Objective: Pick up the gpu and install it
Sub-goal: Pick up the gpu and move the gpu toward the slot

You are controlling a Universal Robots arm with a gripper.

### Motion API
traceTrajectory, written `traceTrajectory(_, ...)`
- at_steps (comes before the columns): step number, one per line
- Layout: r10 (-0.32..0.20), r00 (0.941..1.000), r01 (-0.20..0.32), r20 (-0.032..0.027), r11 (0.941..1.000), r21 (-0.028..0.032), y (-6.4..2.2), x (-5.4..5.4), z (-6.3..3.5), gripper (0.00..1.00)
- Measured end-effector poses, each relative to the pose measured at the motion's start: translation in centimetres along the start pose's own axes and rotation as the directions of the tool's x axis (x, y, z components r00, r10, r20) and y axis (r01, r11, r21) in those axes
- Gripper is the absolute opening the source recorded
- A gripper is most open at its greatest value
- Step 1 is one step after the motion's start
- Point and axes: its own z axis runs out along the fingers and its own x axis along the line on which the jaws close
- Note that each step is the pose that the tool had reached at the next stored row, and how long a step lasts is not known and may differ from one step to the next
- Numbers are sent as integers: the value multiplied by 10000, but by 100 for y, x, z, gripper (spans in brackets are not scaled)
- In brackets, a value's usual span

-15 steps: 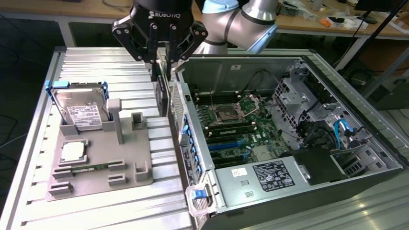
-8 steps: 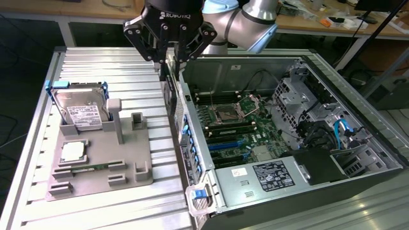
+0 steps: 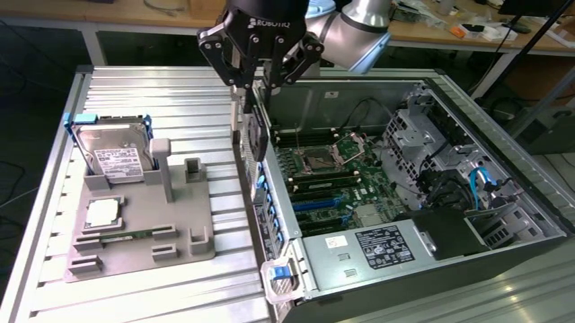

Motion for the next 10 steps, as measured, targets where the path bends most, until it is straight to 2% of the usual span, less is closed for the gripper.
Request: traceTrajectory(10,1,10000,-1,0,10000,-1,-7,-236,4,27)
